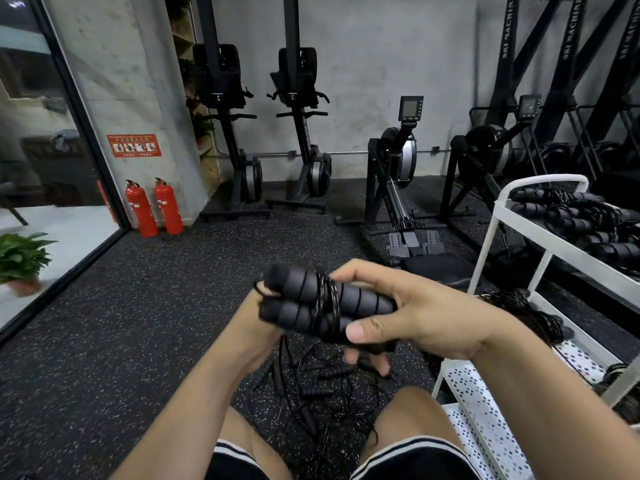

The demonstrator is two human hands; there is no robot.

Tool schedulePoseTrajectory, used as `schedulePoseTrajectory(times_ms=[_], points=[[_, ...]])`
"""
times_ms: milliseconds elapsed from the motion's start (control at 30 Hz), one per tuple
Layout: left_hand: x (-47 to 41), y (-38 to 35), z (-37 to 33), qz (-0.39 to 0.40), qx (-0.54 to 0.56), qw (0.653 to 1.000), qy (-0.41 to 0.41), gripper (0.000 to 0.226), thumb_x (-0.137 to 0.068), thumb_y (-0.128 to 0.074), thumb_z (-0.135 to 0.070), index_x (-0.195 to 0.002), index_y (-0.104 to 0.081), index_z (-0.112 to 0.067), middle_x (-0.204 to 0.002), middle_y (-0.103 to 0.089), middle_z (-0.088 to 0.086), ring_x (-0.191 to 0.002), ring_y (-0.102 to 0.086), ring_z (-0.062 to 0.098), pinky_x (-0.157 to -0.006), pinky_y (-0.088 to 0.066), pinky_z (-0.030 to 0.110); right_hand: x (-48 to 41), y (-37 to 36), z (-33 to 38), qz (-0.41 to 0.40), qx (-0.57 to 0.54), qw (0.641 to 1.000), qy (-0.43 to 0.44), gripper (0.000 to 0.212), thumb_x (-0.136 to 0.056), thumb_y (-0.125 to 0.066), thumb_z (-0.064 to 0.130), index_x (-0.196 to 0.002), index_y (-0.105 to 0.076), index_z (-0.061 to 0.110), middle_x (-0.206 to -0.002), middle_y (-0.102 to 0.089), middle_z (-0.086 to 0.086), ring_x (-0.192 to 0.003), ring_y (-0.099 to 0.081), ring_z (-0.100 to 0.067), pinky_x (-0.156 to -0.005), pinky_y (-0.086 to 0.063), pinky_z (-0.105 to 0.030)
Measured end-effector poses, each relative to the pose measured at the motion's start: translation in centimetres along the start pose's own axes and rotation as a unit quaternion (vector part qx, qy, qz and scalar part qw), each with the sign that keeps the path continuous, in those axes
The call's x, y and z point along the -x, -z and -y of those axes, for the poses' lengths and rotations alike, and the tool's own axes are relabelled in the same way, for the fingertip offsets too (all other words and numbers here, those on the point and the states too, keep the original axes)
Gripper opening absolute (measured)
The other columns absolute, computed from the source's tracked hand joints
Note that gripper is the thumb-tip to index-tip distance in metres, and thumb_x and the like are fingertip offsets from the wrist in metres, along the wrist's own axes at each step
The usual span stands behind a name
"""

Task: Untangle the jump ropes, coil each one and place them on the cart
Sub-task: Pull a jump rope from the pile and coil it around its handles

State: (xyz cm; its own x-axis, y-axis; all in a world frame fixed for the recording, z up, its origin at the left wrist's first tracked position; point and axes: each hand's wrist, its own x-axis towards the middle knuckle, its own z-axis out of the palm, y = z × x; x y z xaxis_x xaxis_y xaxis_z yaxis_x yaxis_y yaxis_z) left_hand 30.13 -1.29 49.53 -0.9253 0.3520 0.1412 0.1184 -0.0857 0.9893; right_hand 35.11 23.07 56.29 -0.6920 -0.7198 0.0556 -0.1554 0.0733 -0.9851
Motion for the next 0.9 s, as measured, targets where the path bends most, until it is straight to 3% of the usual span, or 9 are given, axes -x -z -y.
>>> schedulePoseTrajectory(times_ms=[33,133,267,367,467,633,700,800,900], points=[[0.4,-0.5,0.3,-0.014,-0.048,0.999,-0.005,0.014,-0.09,-0.067,-0.031,-0.085,-0.076,-0.022,-0.07,-0.061,0.015,-0.064,-0.054,0.02,-0.066,-0.045,0.037,-0.1,-0.4,-0.3,-0.038,-0.011,0.999,0.02,0.044,-0.101,-0.069,-0.004,-0.14,-0.053,0.009,-0.12,-0.066,-0.026,-0.096,-0.072,-0.037,-0.061,-0.059,-0.038],[1.7,-2.0,1.2,-0.059,-0.071,0.996,0.016,0.039,-0.103,-0.054,-0.034,-0.065,-0.052,-0.026,-0.056,-0.033,-0.006,-0.054,-0.022,0.013,-0.055,-0.015,0.034,-0.4,-1.4,-1.7,-0.14,-0.012,0.988,0.058,0.04,-0.1,-0.072,0.001,-0.135,-0.057,0.011,-0.118,-0.067,-0.027,-0.092,-0.073,-0.035,-0.06,-0.058,-0.039],[3.4,-2.3,2.4,-0.032,-0.163,0.986,-0.015,0.03,-0.107,-0.049,-0.054,-0.093,-0.069,-0.037,-0.059,-0.039,-0.015,-0.052,-0.031,0.008,-0.05,-0.025,0.03,-0.9,-2.7,-3.9,-0.283,-0.031,0.955,0.082,0.036,-0.1,-0.073,0.003,-0.129,-0.054,0.01,-0.114,-0.069,-0.025,-0.088,-0.075,-0.037,-0.06,-0.059,-0.043],[4.8,-2.4,3.0,-0.023,-0.252,0.967,0.002,0.035,-0.108,-0.052,-0.055,-0.096,-0.065,-0.025,-0.06,-0.045,-0.015,-0.055,-0.039,0.008,-0.057,-0.032,0.038,-0.6,-3.3,-5.8,-0.362,0.032,0.929,0.069,0.034,-0.1,-0.077,0.009,-0.123,-0.054,0.017,-0.103,-0.073,-0.009,-0.086,-0.078,-0.036,-0.062,-0.063,-0.051],[6.1,-2.9,2.8,-0.003,-0.344,0.939,0.001,0.027,-0.108,-0.057,-0.048,-0.094,-0.069,-0.029,-0.067,-0.062,-0.008,-0.062,-0.052,0.009,-0.066,-0.044,0.04,0.3,-3.9,-7.6,-0.372,0.127,0.919,0.034,0.031,-0.1,-0.078,0.016,-0.119,-0.057,0.029,-0.1,-0.074,0.002,-0.08,-0.077,-0.031,-0.065,-0.064,-0.055],[6.8,-3.1,1.9,0.036,-0.38,0.924,0.014,0.023,-0.106,-0.062,-0.045,-0.089,-0.074,-0.035,-0.06,-0.058,-0.018,-0.057,-0.049,0.001,-0.058,-0.036,0.024,2.1,-4.2,-10.2,-0.399,0.262,0.878,-0.022,0.038,-0.095,-0.083,0.026,-0.119,-0.062,0.046,-0.105,-0.072,0.023,-0.088,-0.073,-0.004,-0.077,-0.059,-0.029],[7.2,-3.4,1.6,0.045,-0.375,0.926,0.011,0.024,-0.105,-0.065,-0.044,-0.086,-0.075,-0.032,-0.058,-0.058,-0.021,-0.055,-0.049,-0.002,-0.056,-0.034,0.018,2.9,-4.4,-10.7,-0.369,0.288,0.882,-0.056,0.04,-0.093,-0.085,0.027,-0.121,-0.065,0.047,-0.102,-0.071,0.028,-0.087,-0.07,0.001,-0.075,-0.054,-0.021],[7.1,-3.0,1.7,0.027,-0.333,0.942,0.003,0.022,-0.098,-0.077,-0.04,-0.08,-0.076,-0.026,-0.055,-0.056,-0.02,-0.052,-0.047,-0.003,-0.055,-0.033,0.017,3.6,-4.6,-10.5,-0.291,0.261,0.913,-0.119,0.039,-0.092,-0.086,0.023,-0.117,-0.068,0.048,-0.095,-0.074,0.009,-0.068,-0.072,-0.009,-0.065,-0.062,-0.033],[6.8,-2.5,2.5,0.013,-0.275,0.961,-0.009,0.024,-0.083,-0.092,-0.036,-0.074,-0.075,-0.023,-0.053,-0.049,-0.011,-0.055,-0.041,0.008,-0.057,-0.033,0.028,4.2,-4.8,-9.5,-0.183,0.222,0.945,-0.155,0.034,-0.095,-0.084,0.02,-0.117,-0.069,0.042,-0.09,-0.078,-0.005,-0.073,-0.078,-0.029,-0.068,-0.066,-0.045]])
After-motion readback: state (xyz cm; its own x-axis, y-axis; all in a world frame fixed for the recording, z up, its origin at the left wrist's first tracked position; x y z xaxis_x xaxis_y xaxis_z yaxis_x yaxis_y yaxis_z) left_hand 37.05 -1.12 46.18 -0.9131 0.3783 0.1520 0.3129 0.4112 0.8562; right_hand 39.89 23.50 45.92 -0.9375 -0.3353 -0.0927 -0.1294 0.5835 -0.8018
